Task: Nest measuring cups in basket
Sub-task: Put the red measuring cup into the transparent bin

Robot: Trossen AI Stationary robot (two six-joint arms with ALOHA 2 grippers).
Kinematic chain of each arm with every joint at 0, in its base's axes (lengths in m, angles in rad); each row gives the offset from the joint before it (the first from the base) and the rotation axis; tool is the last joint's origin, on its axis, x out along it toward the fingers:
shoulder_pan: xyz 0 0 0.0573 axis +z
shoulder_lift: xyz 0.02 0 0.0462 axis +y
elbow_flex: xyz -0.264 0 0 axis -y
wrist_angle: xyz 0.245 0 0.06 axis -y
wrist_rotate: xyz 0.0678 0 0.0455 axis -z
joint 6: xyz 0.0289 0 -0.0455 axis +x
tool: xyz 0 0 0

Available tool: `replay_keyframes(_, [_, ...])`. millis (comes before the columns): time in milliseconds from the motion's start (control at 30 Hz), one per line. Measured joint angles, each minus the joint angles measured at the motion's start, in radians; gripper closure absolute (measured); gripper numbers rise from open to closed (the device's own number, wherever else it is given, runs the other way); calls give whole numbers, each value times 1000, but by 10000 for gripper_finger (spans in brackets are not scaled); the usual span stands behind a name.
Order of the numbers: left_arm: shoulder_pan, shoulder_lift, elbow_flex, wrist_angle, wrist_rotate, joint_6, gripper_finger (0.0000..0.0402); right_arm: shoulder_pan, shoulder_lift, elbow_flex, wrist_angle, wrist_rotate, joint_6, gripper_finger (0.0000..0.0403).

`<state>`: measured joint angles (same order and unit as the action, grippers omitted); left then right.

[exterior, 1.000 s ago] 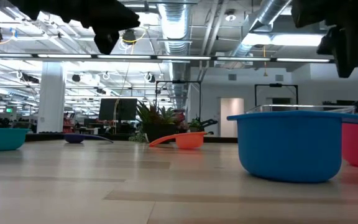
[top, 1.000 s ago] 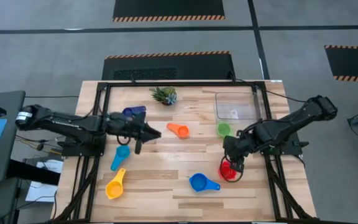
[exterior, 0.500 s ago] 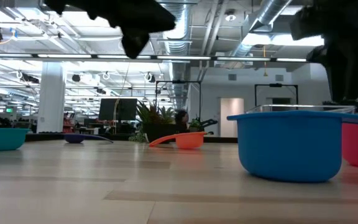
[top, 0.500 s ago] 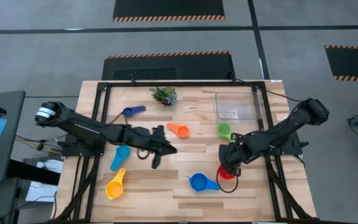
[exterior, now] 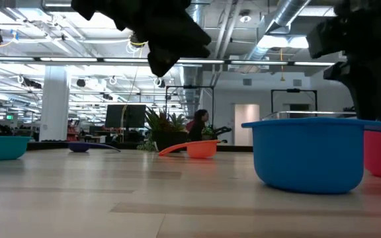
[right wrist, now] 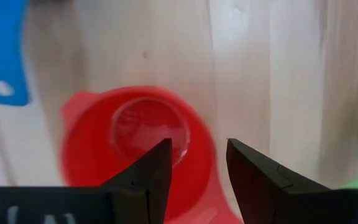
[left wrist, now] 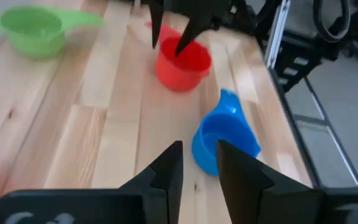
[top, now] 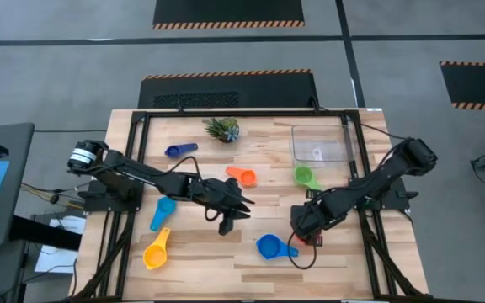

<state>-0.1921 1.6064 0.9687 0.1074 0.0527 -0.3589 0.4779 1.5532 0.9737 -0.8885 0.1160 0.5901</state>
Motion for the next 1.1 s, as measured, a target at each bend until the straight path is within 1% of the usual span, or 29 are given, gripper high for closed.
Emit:
replay_keyframes(167, [0, -11, 0, -9, -1, -1, 312, -3, 91, 0, 16, 16, 2, 226])
replay_keyframes(300, [0, -11, 0, -16, -1, -2, 313, -3, 161, -1, 17, -3, 23, 233])
replay_keyframes(367, [-1, -11, 0, -22, -2, -11, 312, -2, 178, -1, 18, -9, 48, 255])
replay_keyframes(400, [-1, -11, -1, -22, -2, -18, 312, -3, 182, 1, 17, -13, 60, 273])
replay_keyframes(500, [-1, -11, 0, -23, -8, -40, 312, -10, 175, 22, 1, -20, 70, 356])
replay_keyframes(533, [-1, -10, 0, -24, -15, -45, 313, -16, 161, 35, -1, -19, 66, 377])
replay_keyframes(567, [-1, -10, 0, -26, -22, -47, 313, -21, 150, 50, -2, -17, 55, 384])
replay_keyframes(633, [-1, -10, -1, -30, -37, -47, 313, -34, 123, 91, -24, 7, 42, 383])
replay_keyframes(700, [0, -10, -1, -32, -42, -47, 313, -44, 82, 149, -78, 59, 31, 387])
replay_keyframes(833, [-1, -10, -1, -36, -44, -47, 313, -60, -3, 281, -220, 214, 16, 389])
replay_keyframes(967, [-1, -10, -1, -47, -61, -48, 313, -87, -97, 409, -325, 453, 34, 389])
replay_keyframes(1100, [-1, -10, -1, -52, -88, -50, 313, -138, -188, 483, -422, 684, 30, 390])
